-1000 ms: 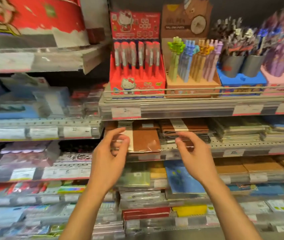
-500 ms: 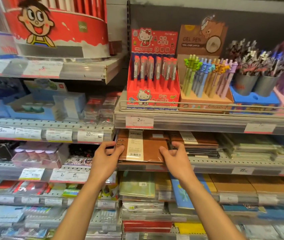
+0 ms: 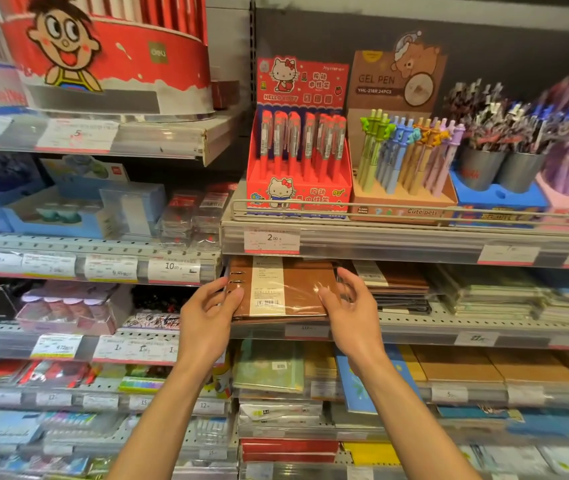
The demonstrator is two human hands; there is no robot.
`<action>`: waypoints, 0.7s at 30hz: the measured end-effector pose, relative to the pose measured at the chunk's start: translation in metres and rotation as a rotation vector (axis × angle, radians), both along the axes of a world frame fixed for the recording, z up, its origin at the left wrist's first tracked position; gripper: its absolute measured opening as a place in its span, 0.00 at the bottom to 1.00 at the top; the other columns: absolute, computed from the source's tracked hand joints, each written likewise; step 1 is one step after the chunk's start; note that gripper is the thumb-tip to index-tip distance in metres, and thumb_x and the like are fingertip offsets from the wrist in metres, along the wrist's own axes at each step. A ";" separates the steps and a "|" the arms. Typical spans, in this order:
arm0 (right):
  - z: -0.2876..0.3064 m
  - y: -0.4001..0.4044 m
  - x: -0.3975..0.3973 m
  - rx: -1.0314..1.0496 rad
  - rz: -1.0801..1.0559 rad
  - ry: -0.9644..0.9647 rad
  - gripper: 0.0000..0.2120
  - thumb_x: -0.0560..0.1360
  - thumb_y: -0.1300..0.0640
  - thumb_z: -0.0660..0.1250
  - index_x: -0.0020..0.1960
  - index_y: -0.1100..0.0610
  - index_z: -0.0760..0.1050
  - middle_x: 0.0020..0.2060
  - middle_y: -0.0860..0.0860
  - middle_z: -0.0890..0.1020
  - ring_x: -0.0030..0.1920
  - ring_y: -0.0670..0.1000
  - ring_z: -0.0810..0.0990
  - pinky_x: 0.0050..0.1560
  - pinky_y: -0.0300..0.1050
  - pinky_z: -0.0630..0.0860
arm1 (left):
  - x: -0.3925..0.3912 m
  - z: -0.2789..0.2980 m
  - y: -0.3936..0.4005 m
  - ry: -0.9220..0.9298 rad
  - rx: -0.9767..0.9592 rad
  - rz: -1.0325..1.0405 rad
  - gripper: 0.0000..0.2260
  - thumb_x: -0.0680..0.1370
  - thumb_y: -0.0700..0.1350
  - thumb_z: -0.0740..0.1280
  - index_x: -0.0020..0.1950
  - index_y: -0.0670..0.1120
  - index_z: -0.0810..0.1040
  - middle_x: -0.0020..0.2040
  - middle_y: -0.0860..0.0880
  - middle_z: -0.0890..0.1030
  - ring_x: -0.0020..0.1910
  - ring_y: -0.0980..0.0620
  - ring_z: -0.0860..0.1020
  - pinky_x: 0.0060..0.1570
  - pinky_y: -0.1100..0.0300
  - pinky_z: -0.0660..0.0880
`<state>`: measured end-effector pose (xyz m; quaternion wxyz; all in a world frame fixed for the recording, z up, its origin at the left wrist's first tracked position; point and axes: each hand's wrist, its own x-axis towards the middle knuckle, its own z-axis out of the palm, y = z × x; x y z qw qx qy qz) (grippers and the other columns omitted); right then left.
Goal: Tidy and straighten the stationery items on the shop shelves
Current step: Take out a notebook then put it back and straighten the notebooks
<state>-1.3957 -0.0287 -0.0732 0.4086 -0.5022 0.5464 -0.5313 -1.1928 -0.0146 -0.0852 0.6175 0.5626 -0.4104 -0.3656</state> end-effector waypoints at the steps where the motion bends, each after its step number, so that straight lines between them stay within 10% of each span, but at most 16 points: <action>1: -0.002 0.000 -0.002 -0.012 -0.003 -0.003 0.24 0.80 0.60 0.67 0.74 0.51 0.66 0.51 0.37 0.75 0.43 0.26 0.77 0.37 0.21 0.71 | -0.003 0.002 0.001 -0.003 -0.024 0.006 0.17 0.76 0.44 0.72 0.64 0.46 0.78 0.51 0.50 0.84 0.48 0.60 0.83 0.49 0.65 0.79; 12: -0.002 0.000 -0.033 -0.067 -0.047 -0.034 0.23 0.79 0.58 0.67 0.73 0.50 0.68 0.60 0.44 0.77 0.53 0.36 0.78 0.46 0.25 0.74 | -0.035 0.011 0.001 0.010 -0.096 -0.031 0.15 0.76 0.41 0.71 0.62 0.43 0.77 0.48 0.54 0.82 0.41 0.70 0.81 0.40 0.76 0.75; 16: -0.002 0.000 -0.061 -0.071 -0.097 -0.025 0.23 0.79 0.57 0.68 0.72 0.49 0.69 0.66 0.46 0.75 0.64 0.44 0.74 0.63 0.40 0.72 | -0.064 0.009 -0.005 0.013 -0.112 -0.075 0.15 0.77 0.41 0.71 0.63 0.43 0.77 0.47 0.56 0.81 0.42 0.71 0.80 0.40 0.76 0.74; 21: -0.003 -0.002 -0.106 -0.059 -0.167 -0.007 0.23 0.79 0.58 0.68 0.72 0.50 0.69 0.59 0.46 0.78 0.52 0.35 0.77 0.49 0.31 0.73 | -0.109 0.008 -0.014 0.002 -0.113 -0.163 0.13 0.78 0.42 0.69 0.62 0.45 0.75 0.46 0.57 0.82 0.42 0.69 0.81 0.40 0.75 0.74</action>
